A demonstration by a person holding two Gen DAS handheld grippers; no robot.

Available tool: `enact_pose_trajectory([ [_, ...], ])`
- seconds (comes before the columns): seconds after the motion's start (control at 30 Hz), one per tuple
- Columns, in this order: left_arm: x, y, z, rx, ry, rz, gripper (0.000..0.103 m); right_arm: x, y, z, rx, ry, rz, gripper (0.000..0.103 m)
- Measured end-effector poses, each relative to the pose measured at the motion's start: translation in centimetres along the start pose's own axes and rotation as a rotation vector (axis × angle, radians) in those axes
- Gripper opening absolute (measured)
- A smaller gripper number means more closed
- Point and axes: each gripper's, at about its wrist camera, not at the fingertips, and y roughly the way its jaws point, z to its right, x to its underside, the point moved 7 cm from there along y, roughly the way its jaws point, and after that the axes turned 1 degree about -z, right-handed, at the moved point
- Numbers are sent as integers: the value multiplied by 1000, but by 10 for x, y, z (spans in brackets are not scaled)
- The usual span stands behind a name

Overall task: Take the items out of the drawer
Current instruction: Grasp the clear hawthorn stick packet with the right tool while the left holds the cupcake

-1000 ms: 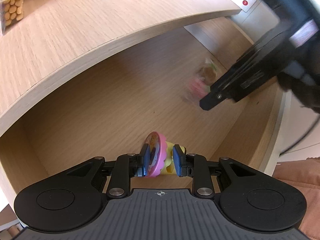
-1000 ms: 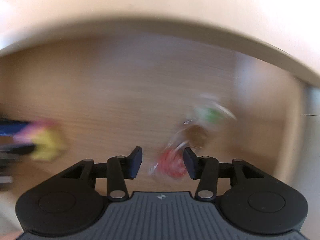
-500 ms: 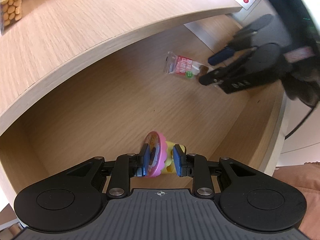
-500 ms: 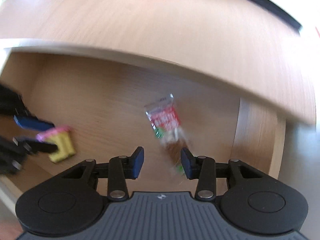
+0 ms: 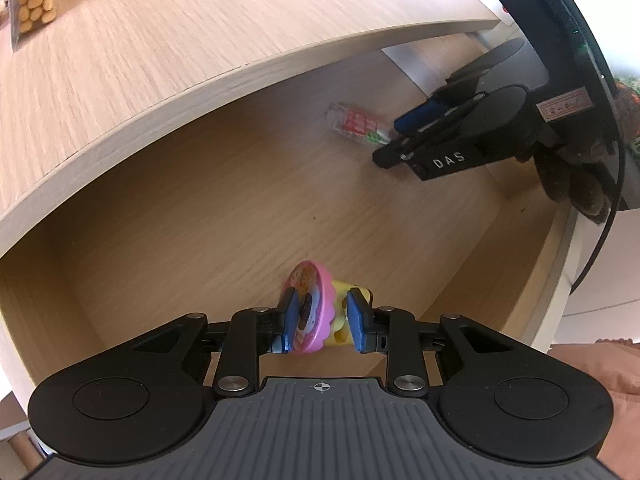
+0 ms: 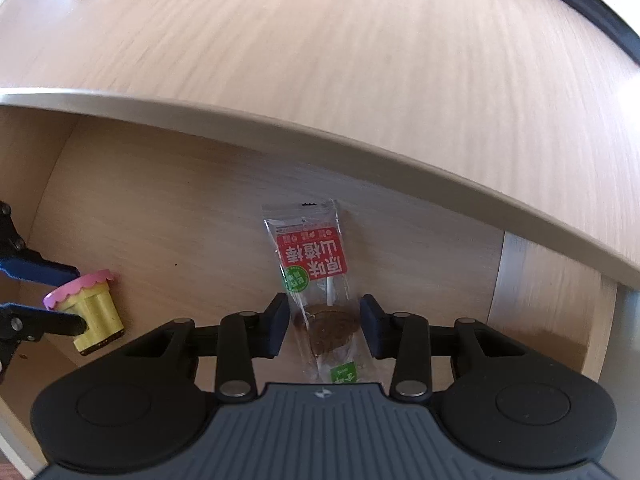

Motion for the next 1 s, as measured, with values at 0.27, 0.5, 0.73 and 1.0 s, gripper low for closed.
enact_pose_trajectory([
  [0.27,1,1,5,-6,-6,0,30,-6,4,-3,-19,33,7,42],
  [0.5,2,-1,1,13,-17,2,30,6,-7,-24,-44,20,-16,35],
  [0.73,-1,-9,10,-35,71,38,25,25,-58,-40,-114,113,77,35],
  [1.0,-7,-61,26,13,138,169,24,46,-118,-42,-174,191,194,35],
])
